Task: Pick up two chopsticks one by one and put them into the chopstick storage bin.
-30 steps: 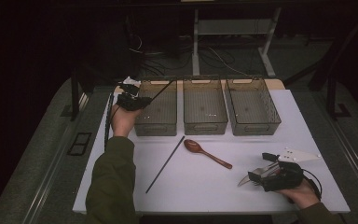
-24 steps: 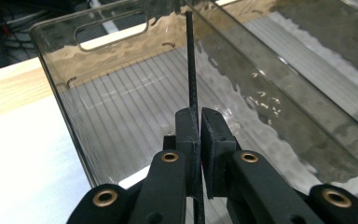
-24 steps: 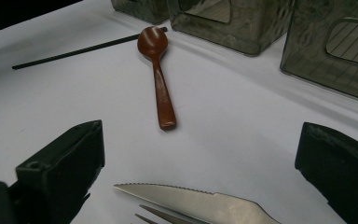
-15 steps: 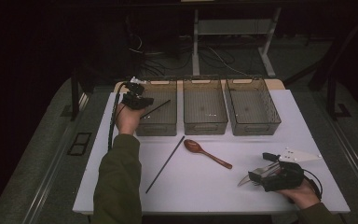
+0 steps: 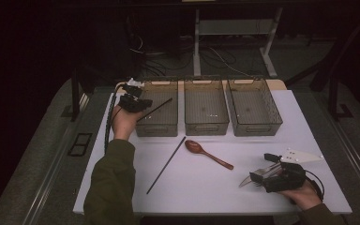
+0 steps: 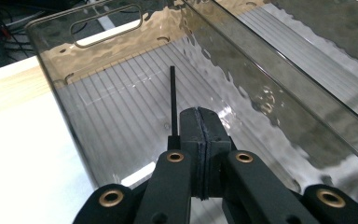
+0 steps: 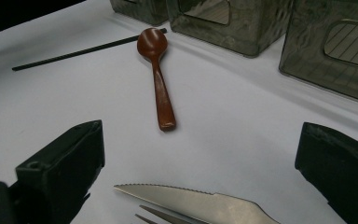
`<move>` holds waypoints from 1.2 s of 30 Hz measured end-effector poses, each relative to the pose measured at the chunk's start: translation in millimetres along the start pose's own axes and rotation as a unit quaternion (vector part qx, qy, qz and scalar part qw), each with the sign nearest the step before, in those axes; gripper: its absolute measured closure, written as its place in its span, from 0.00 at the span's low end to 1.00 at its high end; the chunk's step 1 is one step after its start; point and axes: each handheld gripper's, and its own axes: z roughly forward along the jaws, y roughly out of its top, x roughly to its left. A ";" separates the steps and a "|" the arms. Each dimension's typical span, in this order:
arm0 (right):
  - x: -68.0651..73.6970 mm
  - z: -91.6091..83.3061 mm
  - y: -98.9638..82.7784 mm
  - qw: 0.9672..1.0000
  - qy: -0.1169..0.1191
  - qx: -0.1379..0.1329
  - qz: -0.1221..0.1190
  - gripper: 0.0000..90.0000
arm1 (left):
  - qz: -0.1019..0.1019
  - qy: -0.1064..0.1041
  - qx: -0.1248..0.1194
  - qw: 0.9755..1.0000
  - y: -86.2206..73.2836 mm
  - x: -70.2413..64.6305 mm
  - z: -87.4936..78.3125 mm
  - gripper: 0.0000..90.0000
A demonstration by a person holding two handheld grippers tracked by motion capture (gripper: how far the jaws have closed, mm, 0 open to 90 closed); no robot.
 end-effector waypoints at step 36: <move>-0.1 -1.3 -0.1 1.000 -0.007 0.000 0.000 0.02 | -0.021 0.007 -0.035 0.999 -70.7 2.7 -43.8 0.99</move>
